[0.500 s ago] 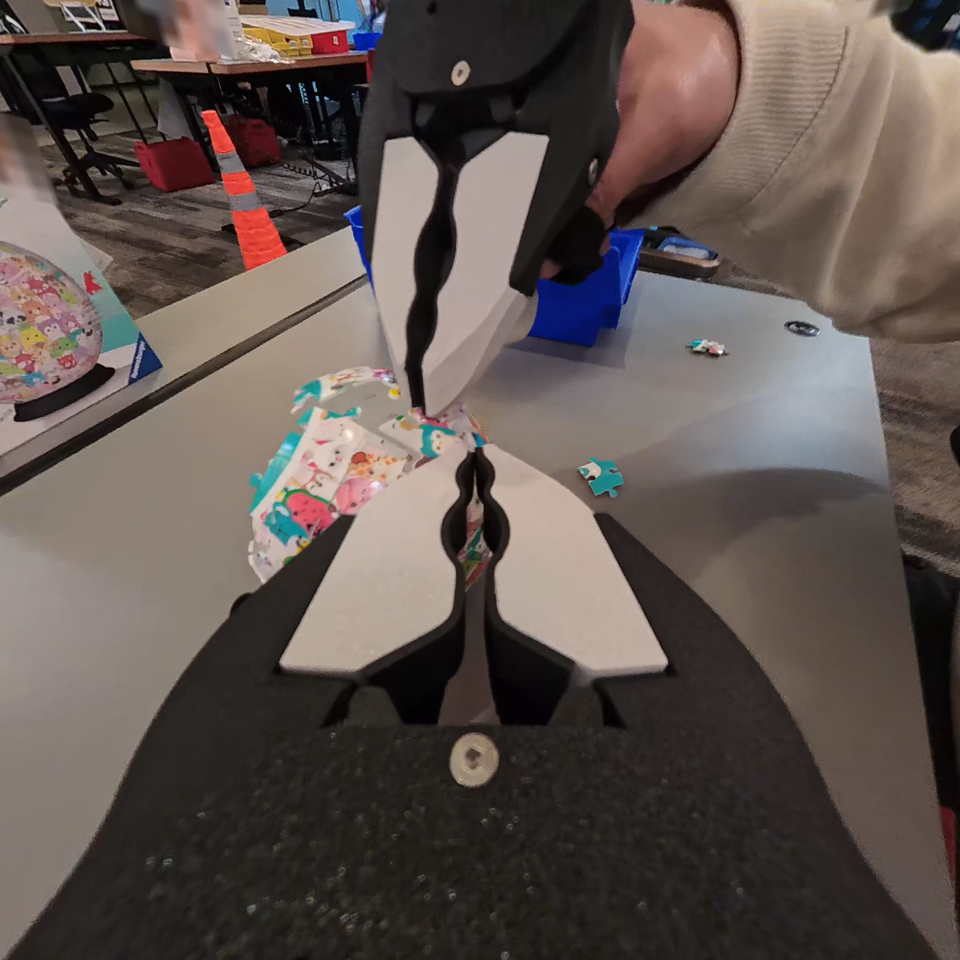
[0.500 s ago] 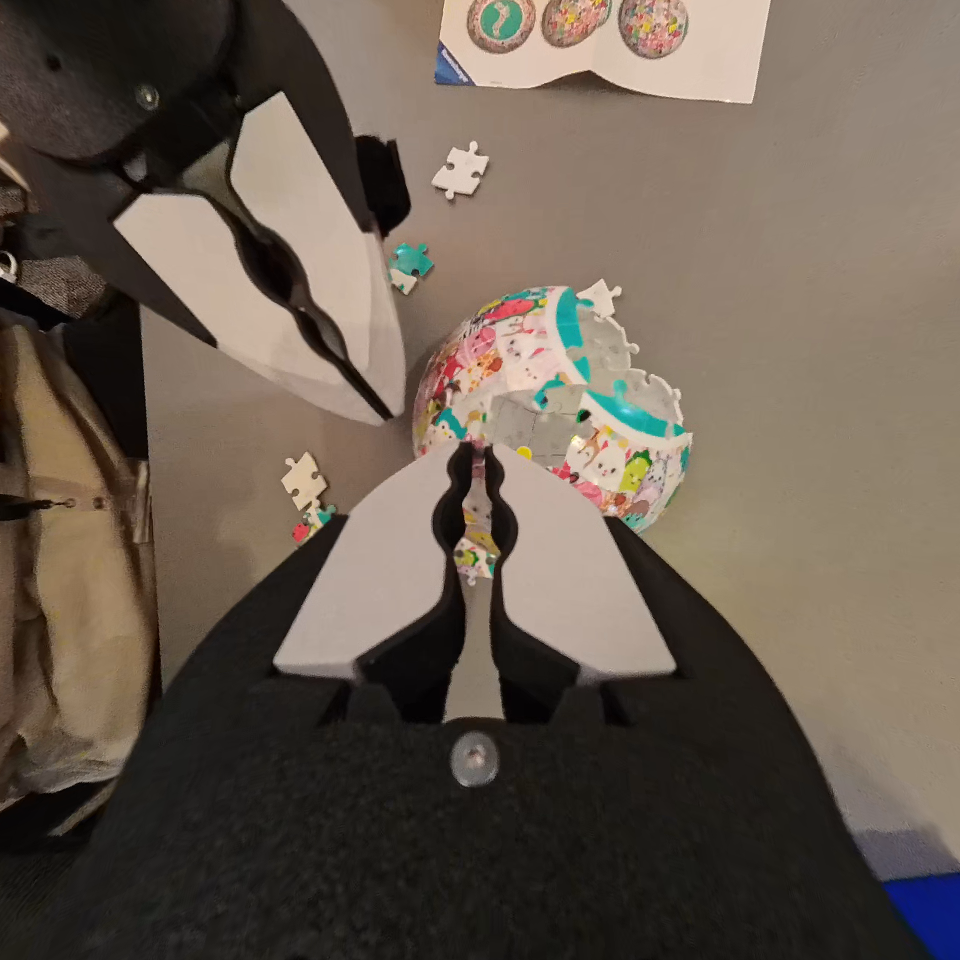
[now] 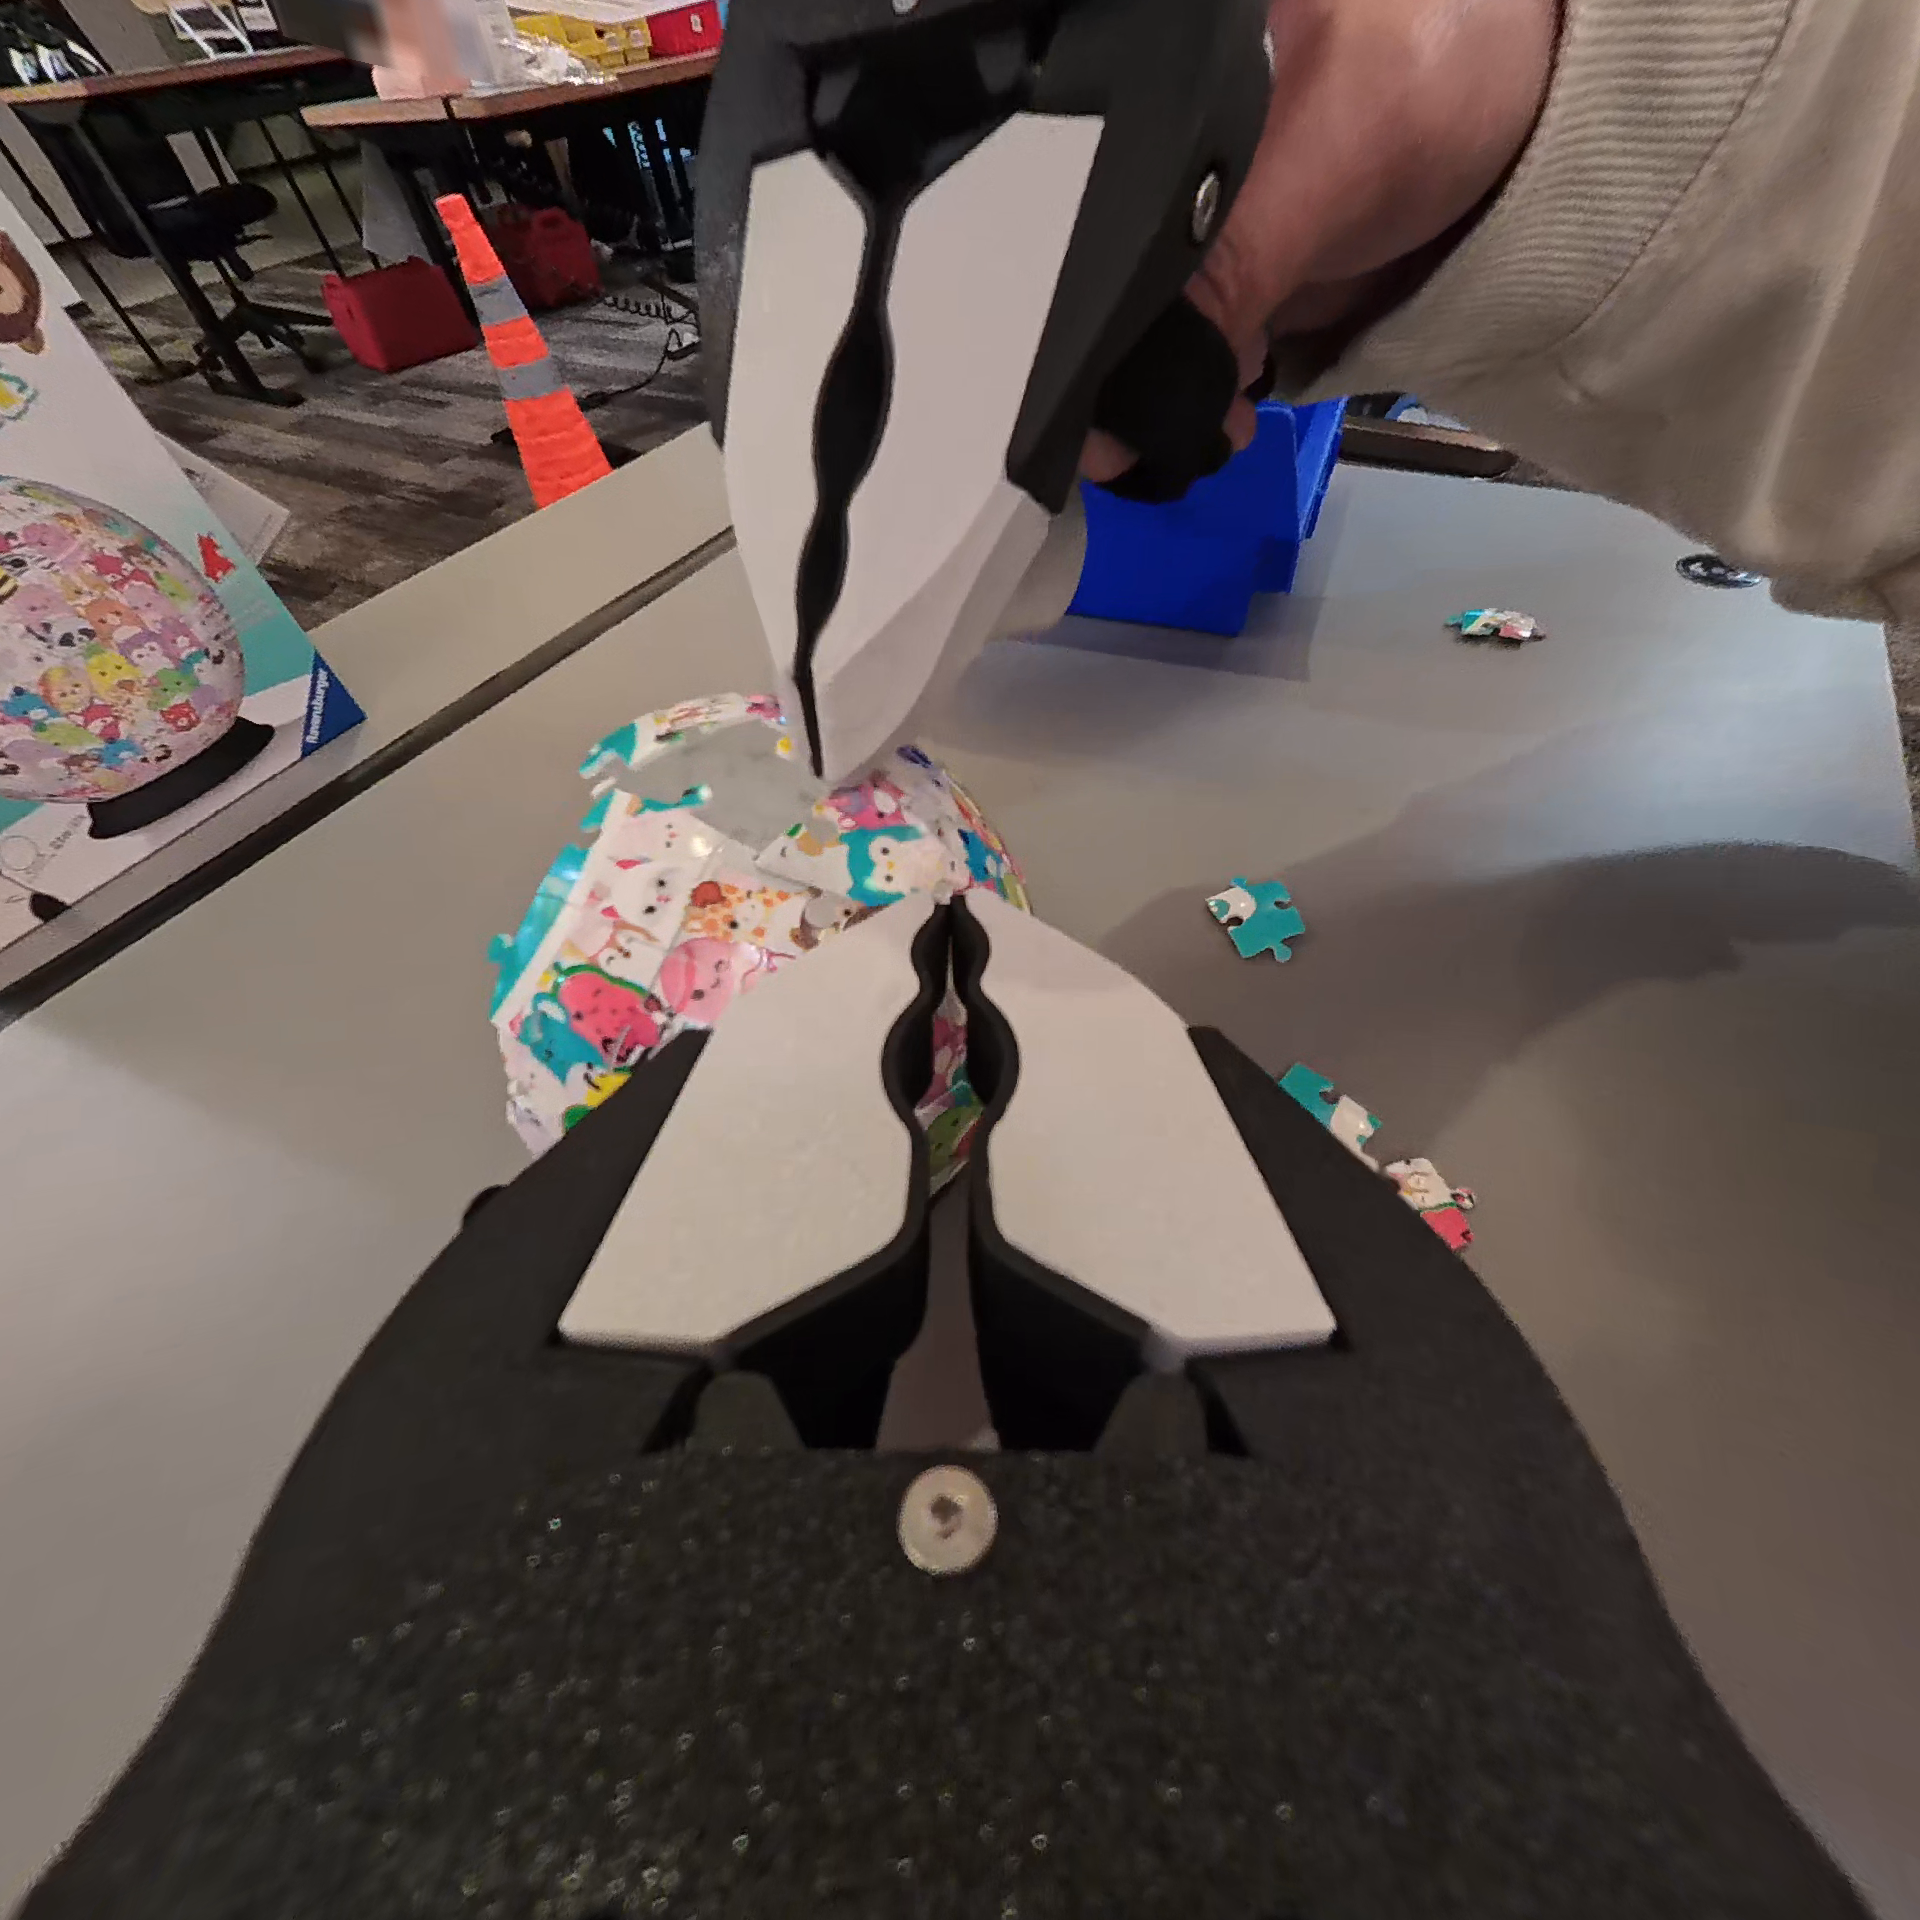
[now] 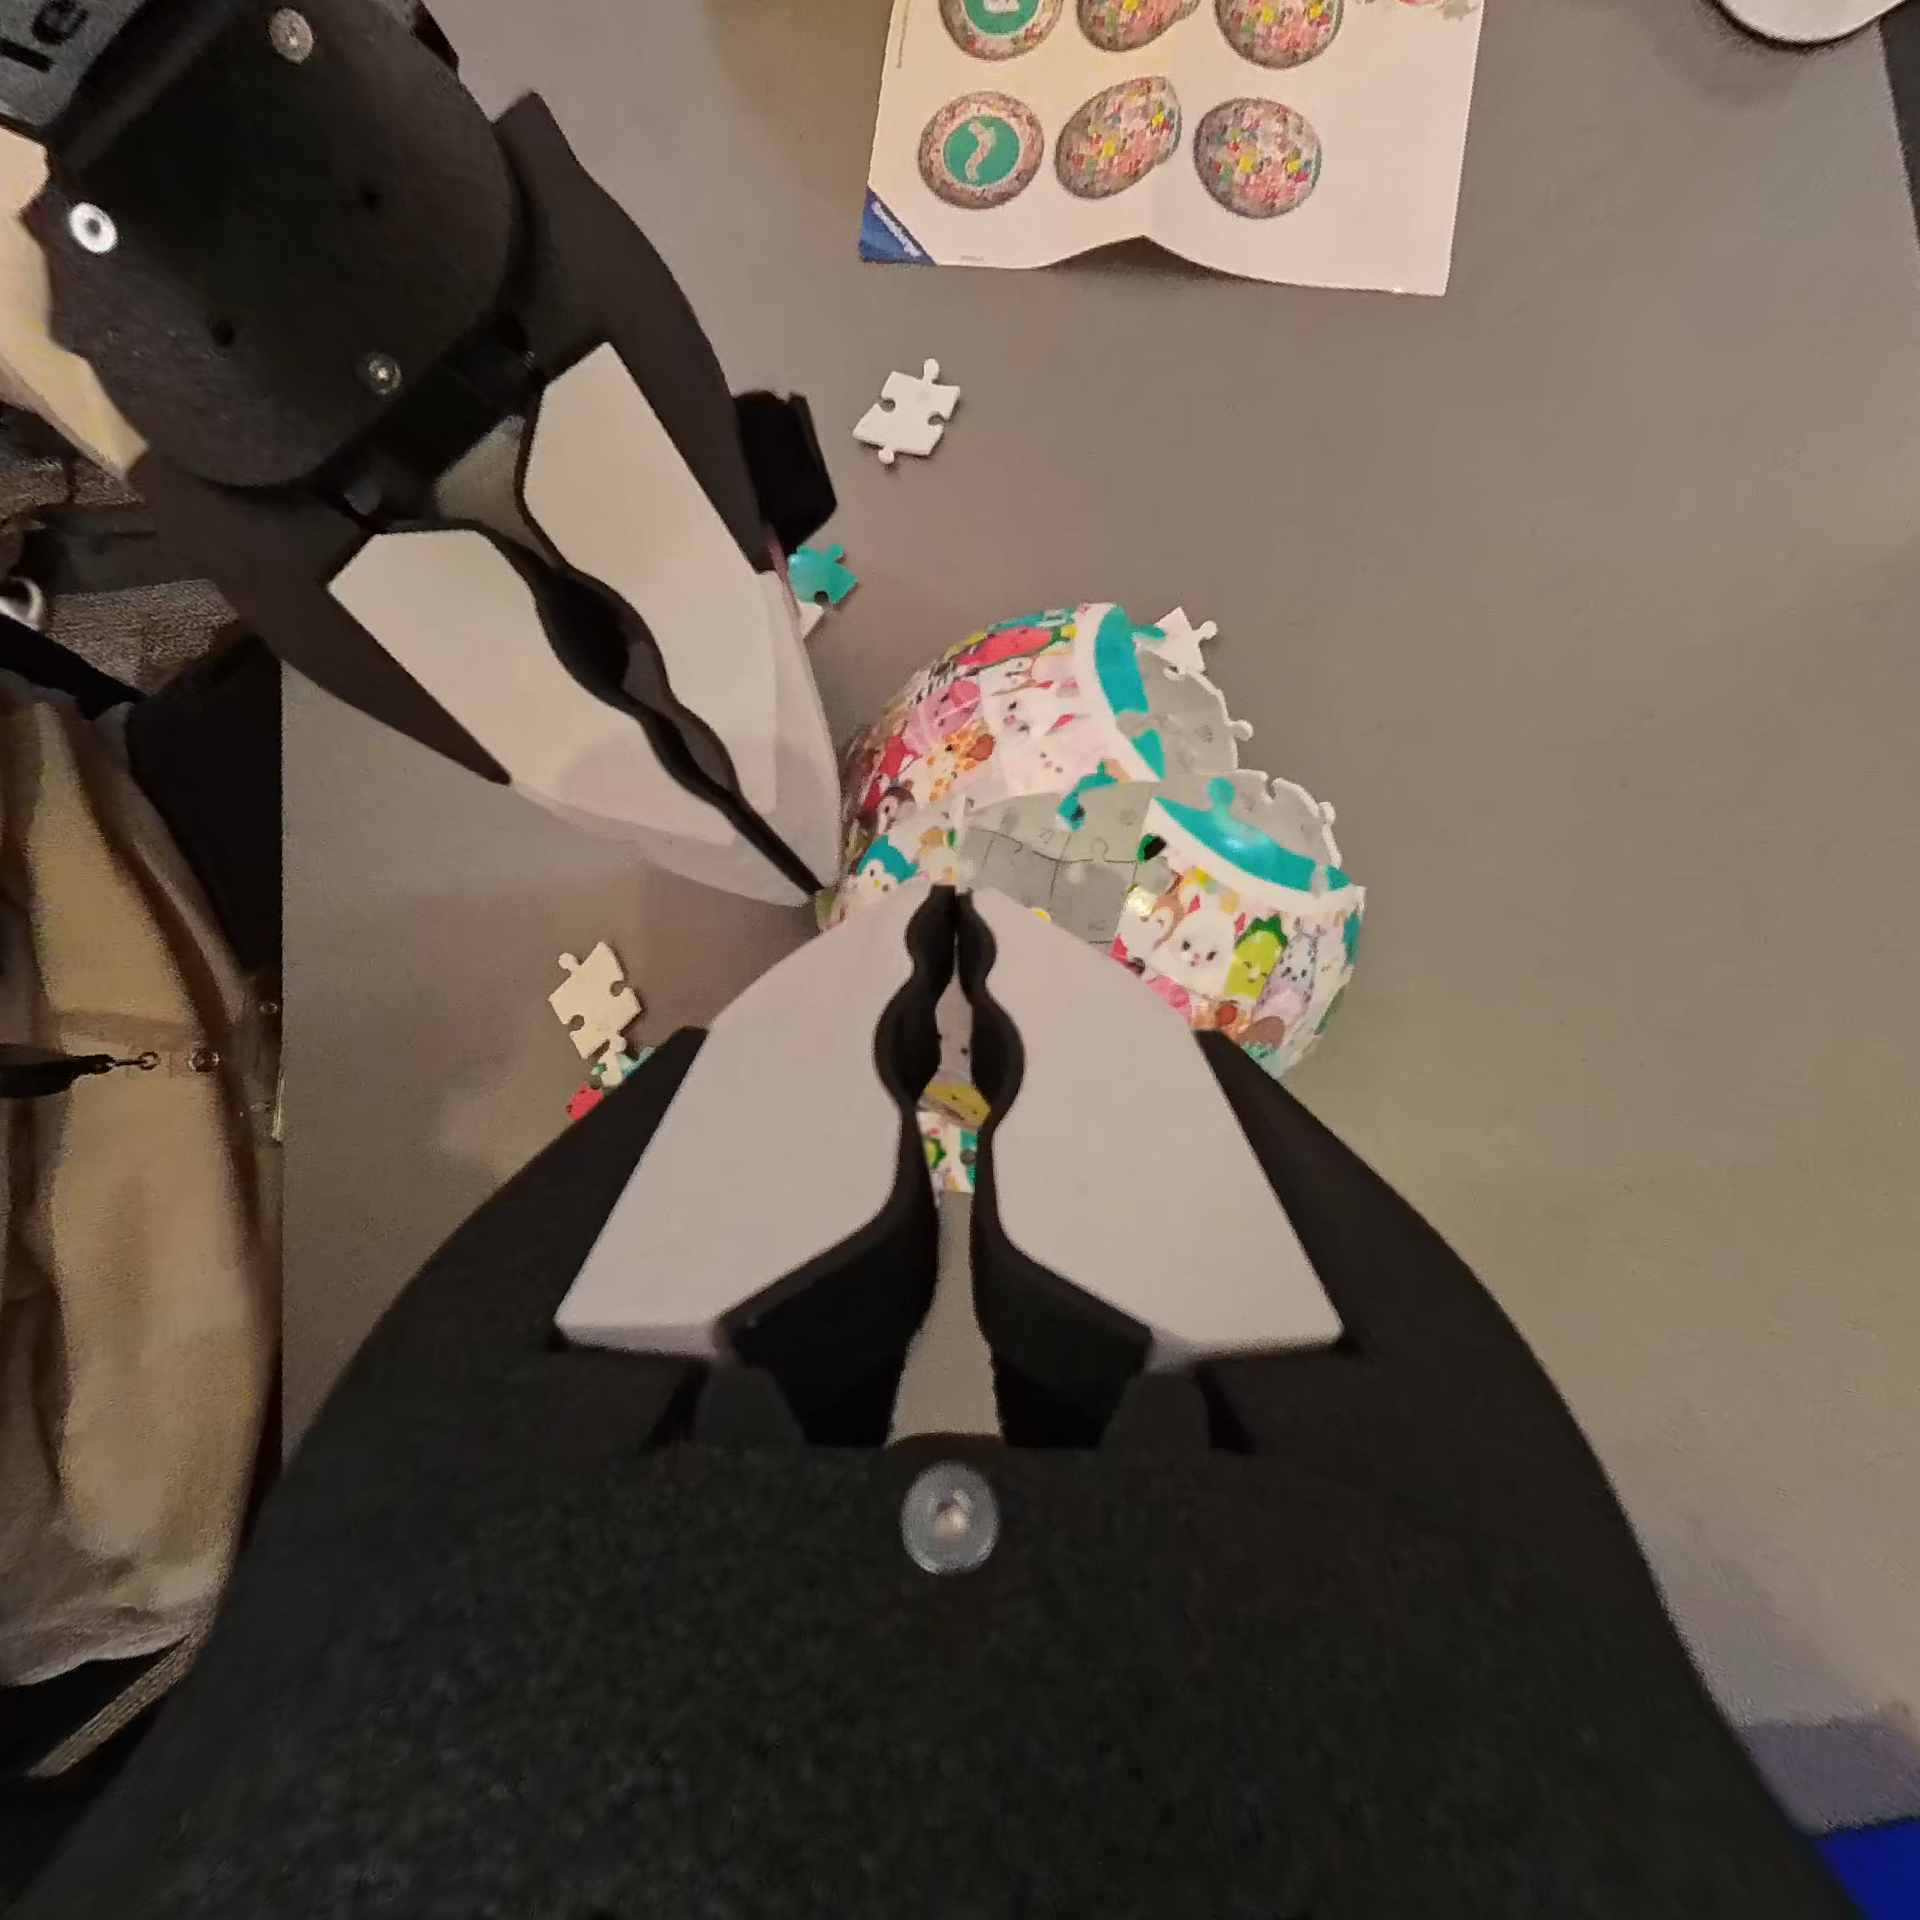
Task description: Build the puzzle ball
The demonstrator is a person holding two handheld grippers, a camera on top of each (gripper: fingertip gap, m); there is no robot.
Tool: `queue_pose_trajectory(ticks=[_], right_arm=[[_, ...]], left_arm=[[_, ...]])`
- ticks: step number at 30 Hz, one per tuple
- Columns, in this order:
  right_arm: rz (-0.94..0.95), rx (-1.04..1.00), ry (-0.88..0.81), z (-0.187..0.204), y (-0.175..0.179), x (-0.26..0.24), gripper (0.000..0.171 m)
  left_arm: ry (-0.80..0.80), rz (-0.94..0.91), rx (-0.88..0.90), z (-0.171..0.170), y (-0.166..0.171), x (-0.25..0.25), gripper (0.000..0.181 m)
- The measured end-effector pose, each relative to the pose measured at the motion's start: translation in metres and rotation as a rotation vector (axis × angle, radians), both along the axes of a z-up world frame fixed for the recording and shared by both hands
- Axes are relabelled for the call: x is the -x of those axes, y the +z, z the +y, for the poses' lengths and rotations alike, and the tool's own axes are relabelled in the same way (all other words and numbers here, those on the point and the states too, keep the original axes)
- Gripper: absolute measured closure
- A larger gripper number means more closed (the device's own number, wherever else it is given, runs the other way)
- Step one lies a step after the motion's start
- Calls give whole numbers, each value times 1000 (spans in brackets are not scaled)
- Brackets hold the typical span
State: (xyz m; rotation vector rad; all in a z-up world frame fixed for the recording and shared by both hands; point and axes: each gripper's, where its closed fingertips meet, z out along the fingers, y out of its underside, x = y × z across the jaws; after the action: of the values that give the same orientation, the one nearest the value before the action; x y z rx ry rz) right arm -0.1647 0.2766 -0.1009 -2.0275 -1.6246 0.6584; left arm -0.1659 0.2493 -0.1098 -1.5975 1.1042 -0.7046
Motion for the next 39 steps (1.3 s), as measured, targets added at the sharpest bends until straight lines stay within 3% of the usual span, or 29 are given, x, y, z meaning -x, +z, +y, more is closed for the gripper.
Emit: queue_pose_trajectory(ticks=[4, 7, 11, 15, 20, 23, 25, 28, 32, 35, 39], right_arm=[[77, -71, -5, -2, 12, 2, 171], [145, -243, 14, -7, 18, -2, 171], [149, -434, 86, -30, -5, -7, 171], [167, -566, 40, -31, -13, -3, 171], [187, -542, 4, -31, -20, 0, 171], [248, -521, -31, -50, -9, -15, 171], [298, -385, -59, -69, -21, -29, 171], [149, -158, -93, -93, -74, -54, 147], [147, -95, -144, -116, -93, -54, 150], [124, -94, -148, -127, -99, -51, 149], [105, -65, -114, -138, -108, -43, 154]], left_arm=[[11, 5, -19, 2, 1, 1, 181], [12, 0, -16, 2, 2, 1, 181], [11, -4, -6, 3, 1, 3, 181], [10, -4, 10, 4, -3, 3, 181], [12, 23, -2, -1, -5, 5, 181], [-36, 35, -4, -28, -5, 24, 181], [-64, 25, 3, -47, -12, 37, 179], [-168, 127, 91, -74, -43, 44, 171], [-189, 226, 210, -90, -61, 55, 155], [-251, 307, 292, -116, -66, 61, 131], [-231, 472, 183, -119, -95, 59, 127]])
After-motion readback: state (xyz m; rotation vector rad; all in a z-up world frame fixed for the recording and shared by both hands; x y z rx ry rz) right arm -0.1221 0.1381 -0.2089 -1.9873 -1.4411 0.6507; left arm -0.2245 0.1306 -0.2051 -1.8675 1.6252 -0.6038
